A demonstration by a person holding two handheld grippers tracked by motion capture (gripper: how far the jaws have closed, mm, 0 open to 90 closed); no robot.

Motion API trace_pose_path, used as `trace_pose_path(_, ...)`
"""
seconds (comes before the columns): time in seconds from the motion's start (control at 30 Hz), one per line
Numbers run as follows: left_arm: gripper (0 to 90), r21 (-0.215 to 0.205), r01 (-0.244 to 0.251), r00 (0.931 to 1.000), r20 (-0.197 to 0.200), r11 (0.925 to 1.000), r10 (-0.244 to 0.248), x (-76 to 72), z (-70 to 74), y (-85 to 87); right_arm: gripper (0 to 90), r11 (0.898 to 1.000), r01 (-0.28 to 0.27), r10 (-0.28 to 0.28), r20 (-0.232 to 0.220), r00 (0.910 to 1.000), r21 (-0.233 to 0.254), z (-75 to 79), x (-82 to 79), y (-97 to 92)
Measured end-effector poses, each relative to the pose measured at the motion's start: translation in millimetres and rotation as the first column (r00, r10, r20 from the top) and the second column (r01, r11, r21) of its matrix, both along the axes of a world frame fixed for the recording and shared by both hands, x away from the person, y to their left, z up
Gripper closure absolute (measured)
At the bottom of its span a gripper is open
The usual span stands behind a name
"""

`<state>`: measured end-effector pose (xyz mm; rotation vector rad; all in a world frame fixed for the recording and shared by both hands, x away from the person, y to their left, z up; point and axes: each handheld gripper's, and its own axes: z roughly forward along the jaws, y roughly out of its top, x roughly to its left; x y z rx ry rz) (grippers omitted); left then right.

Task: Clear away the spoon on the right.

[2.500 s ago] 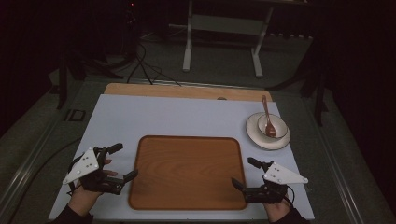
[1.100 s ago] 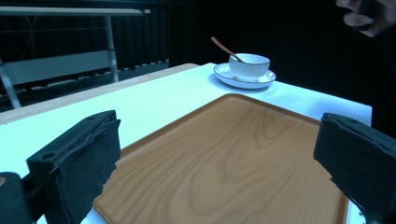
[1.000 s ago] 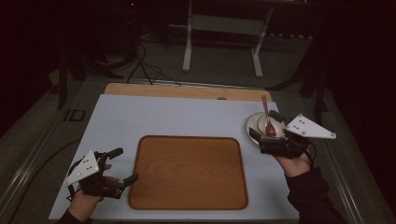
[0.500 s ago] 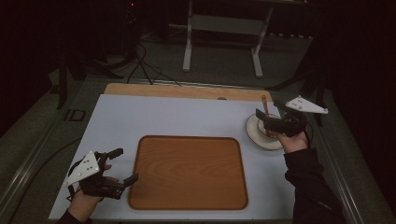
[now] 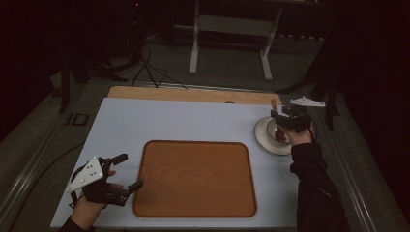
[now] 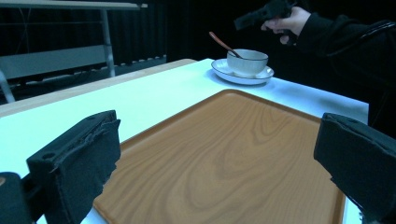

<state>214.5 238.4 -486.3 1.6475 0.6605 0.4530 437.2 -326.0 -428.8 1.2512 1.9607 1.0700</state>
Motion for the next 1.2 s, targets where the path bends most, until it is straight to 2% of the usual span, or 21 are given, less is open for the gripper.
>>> trace_pose_path(0.17,1.6,-0.003,-0.004,1.0,-0.003,1.0,0.004,0.3,-0.5,0.7,51.5,0.999,0.052,-0.052,-0.06,0.9968,-0.008,-13.0,15.9,-8.7)
trace_pose_path(0.33,1.6,-0.001,-0.007,1.0,-0.005,1.0,0.007,0.2,-0.6,1.3,51.0,0.996,0.083,-0.081,-0.099,0.9917,0.017,-21.7,26.1,-14.3)
trace_pose_path(0.5,1.6,-0.002,-0.007,1.0,-0.006,1.0,0.007,0.4,-0.7,1.3,52.1,0.992,0.122,-0.123,-0.145,0.9818,-0.014,-28.3,36.5,-15.4)
trace_pose_path(0.53,1.6,-0.001,-0.008,0.9999,-0.007,1.0,0.008,0.4,-0.8,1.4,52.9,0.992,0.125,-0.124,-0.154,0.9803,-0.006,-28.9,37.8,-15.7)
trace_pose_path(0.73,1.6,0.0,-0.008,0.9999,-0.009,1.0,0.008,0.9,-1.3,1.5,54.9,0.992,0.126,-0.125,-0.176,0.9764,-0.01,-31.4,44.2,-14.6)
trace_pose_path(0.97,1.6,0.004,-0.009,0.9999,-0.006,1.0,0.009,0.6,-1.3,1.4,60.3,0.989,0.139,-0.147,-0.221,0.9643,-0.049,-37.0,53.9,-7.9)
trace_pose_path(1.07,1.6,0.001,-0.008,0.9999,-0.006,1.0,0.008,0.8,-1.3,1.7,65.8,0.987,0.146,-0.157,-0.229,0.9607,-0.064,-39.9,55.0,-7.0)
trace_pose_path(1.2,1.6,0.002,-0.006,1.0,-0.007,1.0,0.006,0.9,-1.5,1.3,77.3,0.988,0.145,-0.154,-0.216,0.9641,-0.059,-41.3,54.4,-6.7)
